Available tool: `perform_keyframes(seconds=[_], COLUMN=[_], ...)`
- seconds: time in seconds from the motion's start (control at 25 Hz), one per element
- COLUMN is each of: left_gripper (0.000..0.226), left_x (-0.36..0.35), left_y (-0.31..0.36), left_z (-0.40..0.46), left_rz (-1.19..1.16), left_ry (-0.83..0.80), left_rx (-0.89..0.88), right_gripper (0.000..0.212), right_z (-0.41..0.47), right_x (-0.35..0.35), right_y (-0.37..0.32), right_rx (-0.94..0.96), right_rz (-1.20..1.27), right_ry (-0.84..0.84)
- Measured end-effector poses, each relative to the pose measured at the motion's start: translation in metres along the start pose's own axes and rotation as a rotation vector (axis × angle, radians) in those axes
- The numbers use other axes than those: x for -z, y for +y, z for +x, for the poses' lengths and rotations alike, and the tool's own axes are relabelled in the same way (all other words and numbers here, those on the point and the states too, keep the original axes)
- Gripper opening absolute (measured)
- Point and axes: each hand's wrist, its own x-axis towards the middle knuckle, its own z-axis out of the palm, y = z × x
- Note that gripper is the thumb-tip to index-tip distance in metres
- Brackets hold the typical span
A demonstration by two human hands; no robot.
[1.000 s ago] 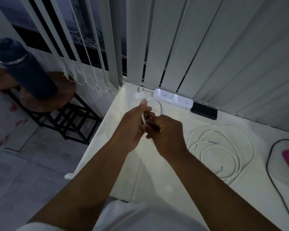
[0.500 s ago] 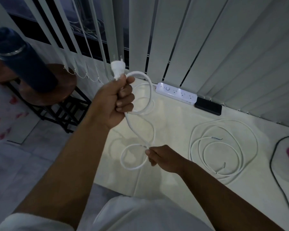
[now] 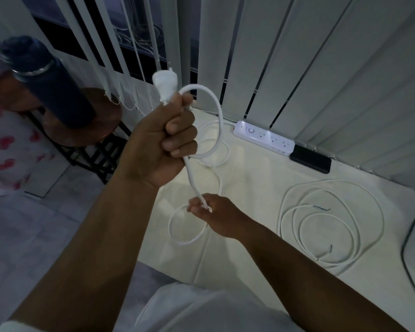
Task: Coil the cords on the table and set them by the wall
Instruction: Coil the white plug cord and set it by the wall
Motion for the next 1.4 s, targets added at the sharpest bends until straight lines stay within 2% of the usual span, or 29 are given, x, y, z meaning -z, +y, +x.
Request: perform_keyframes(seconds=[0.08, 0.16, 0.28, 0.36, 0.44, 0.52, 0.6, 0.68, 0.8, 0.92, 1.0, 1.08, 1.16, 1.24, 1.32, 1.4], left_gripper=[0.024, 0.027, 0.026, 0.026, 0.028, 0.027, 0.025, 0.022, 0.022, 0.027, 0.033, 0.033, 0.031, 0.029, 0.027, 0.025], left_x=[0.007, 0.019, 0.039, 0.049, 0.056, 0.060, 0.056, 0.046, 0.030, 0.022, 0.019, 0.018, 0.019, 0.021, 0.023, 0.023], left_y=[0.011, 0.019, 0.019, 0.016, 0.013, 0.009, -0.001, -0.020, -0.053, -0.065, -0.066, -0.066, -0.065, -0.060, -0.050, -0.041], left_z=[0.000, 0.000, -0.004, -0.006, -0.007, -0.003, 0.004, 0.012, 0.019, 0.022, 0.024, 0.024, 0.023, 0.022, 0.019, 0.014], left_rz=[0.036, 0.122, 0.202, 0.167, 0.121, 0.130, 0.212, 0.312, 0.353, 0.278, 0.246, 0.274, 0.298, 0.258, 0.264, 0.322], left_ry=[0.022, 0.152, 0.318, 0.354, 0.350, 0.332, 0.338, 0.389, 0.458, 0.485, 0.513, 0.554, 0.560, 0.533, 0.472, 0.417], left_rx=[-0.033, -0.041, -0.051, -0.049, -0.046, -0.034, 0.016, 0.105, 0.184, 0.181, 0.167, 0.154, 0.126, 0.109, 0.098, 0.105], right_gripper=[0.023, 0.020, 0.033, 0.038, 0.028, 0.025, 0.024, 0.023, 0.019, 0.021, 0.015, 0.006, 0.014, 0.022, 0.024, 0.036], right_z=[-0.005, -0.013, -0.024, -0.032, -0.040, -0.044, -0.036, -0.023, -0.014, -0.018, -0.022, -0.026, -0.028, -0.031, -0.032, -0.030], right_x=[0.002, 0.015, 0.046, 0.069, 0.086, 0.096, 0.099, 0.099, 0.094, 0.077, 0.058, 0.042, 0.031, 0.023, 0.020, 0.019], right_y=[0.014, 0.030, 0.056, 0.065, 0.063, 0.052, 0.031, 0.000, -0.047, -0.071, -0.078, -0.079, -0.075, -0.068, -0.056, -0.043], right_rx=[0.012, -0.017, 0.005, 0.002, -0.026, -0.142, -0.261, -0.250, -0.043, 0.118, 0.157, 0.153, 0.148, 0.153, 0.226, 0.342], right_rz=[0.024, 0.245, 0.608, 0.794, 0.944, 1.094, 1.174, 1.200, 1.105, 0.687, 0.559, 0.544, 0.529, 0.396, 0.188, 0.013], right_ry=[-0.032, 0.017, 0.131, 0.111, 0.059, 0.046, 0.156, 0.276, 0.362, 0.500, 0.543, 0.548, 0.551, 0.507, 0.384, 0.244])
